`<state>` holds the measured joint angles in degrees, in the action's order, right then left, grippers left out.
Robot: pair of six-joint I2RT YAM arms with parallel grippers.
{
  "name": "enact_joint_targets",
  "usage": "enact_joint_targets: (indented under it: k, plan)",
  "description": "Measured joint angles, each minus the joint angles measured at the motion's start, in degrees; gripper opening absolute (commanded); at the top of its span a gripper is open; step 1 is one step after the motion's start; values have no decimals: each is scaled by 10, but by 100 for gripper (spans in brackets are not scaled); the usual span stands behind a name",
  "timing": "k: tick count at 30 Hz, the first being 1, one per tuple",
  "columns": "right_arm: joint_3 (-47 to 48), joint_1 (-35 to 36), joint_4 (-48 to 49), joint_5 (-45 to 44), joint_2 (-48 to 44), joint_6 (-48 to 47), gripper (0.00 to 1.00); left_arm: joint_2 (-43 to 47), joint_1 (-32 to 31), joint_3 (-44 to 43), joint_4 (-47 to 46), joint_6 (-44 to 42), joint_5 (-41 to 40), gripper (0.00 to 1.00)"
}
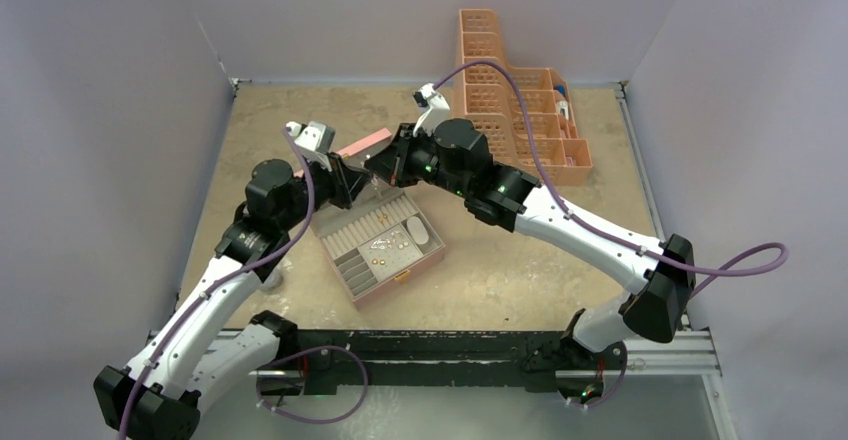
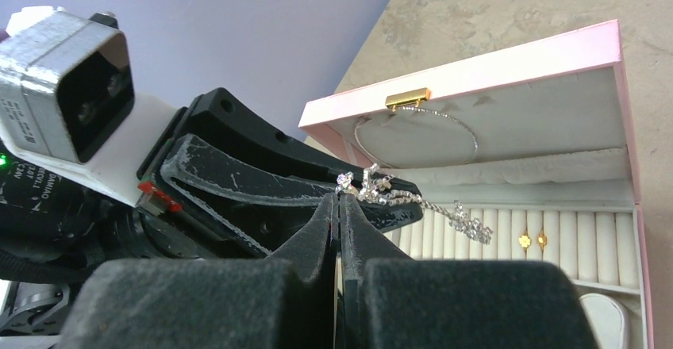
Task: Organize the mixed jewelry
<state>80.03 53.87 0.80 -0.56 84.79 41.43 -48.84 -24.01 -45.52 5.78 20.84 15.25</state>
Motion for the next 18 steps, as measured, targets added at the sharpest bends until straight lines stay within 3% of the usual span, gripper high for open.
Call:
enact_joint_targets:
  k: [9,18]
  plan:
    - [0,-3,0,1,0,2,0,2,0,-10,17,-18,-23,9]
    - [0,-3,1,6,0,2,0,-2,0,-10,19,-19,-16,22]
